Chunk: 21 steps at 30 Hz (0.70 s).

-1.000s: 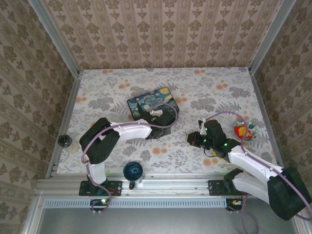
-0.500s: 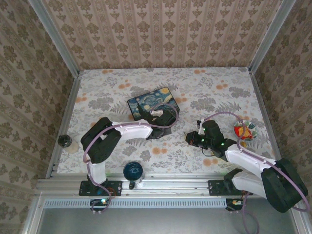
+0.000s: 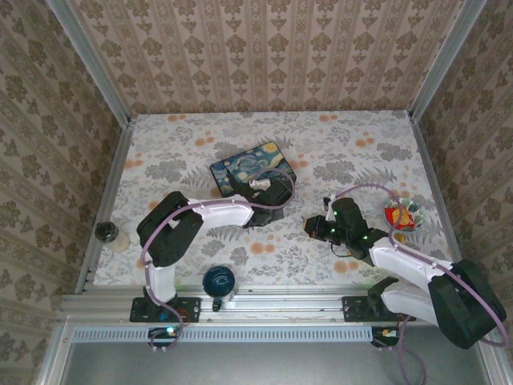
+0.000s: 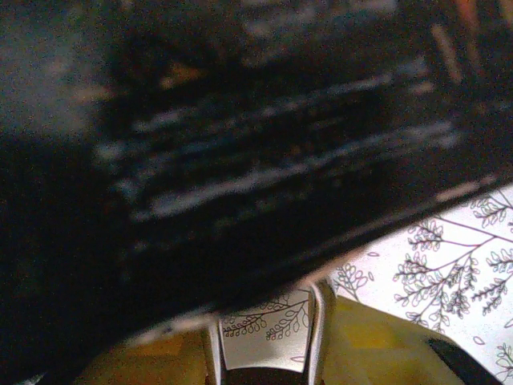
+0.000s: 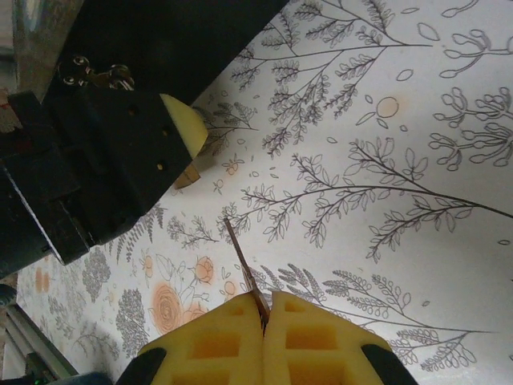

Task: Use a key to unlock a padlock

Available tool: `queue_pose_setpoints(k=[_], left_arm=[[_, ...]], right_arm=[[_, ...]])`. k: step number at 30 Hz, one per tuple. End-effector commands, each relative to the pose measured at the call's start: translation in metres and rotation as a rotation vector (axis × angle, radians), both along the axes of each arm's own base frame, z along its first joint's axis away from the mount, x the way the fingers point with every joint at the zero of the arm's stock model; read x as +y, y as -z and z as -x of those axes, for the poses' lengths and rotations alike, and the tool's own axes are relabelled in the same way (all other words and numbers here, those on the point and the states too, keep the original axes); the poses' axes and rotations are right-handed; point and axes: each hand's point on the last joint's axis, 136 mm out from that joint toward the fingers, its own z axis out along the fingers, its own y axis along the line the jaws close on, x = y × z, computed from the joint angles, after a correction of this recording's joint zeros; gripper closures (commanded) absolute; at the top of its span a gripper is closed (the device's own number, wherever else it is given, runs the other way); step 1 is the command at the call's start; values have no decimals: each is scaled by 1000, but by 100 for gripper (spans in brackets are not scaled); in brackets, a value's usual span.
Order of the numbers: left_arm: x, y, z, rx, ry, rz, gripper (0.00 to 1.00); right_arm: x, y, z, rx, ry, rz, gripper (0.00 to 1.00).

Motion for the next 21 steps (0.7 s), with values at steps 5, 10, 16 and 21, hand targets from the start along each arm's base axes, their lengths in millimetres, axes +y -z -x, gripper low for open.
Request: queue_pose_setpoints(k=[5,10,16,21], left_arm=[[-25,-14,-7,14,-46,130,87],[-29,-13,-7,33,-99,217,88],[-28,-17,-11,50,-132,290,88],[-30,-18,-13,67,-141,323,89]], right_arm=[[27,7,2,-123,-30,52,100],[40,14,-3,-181,-19,45,100],[45,15,-9,-222,-17,58,100],[47,11,-16,-242,-8,73,100]])
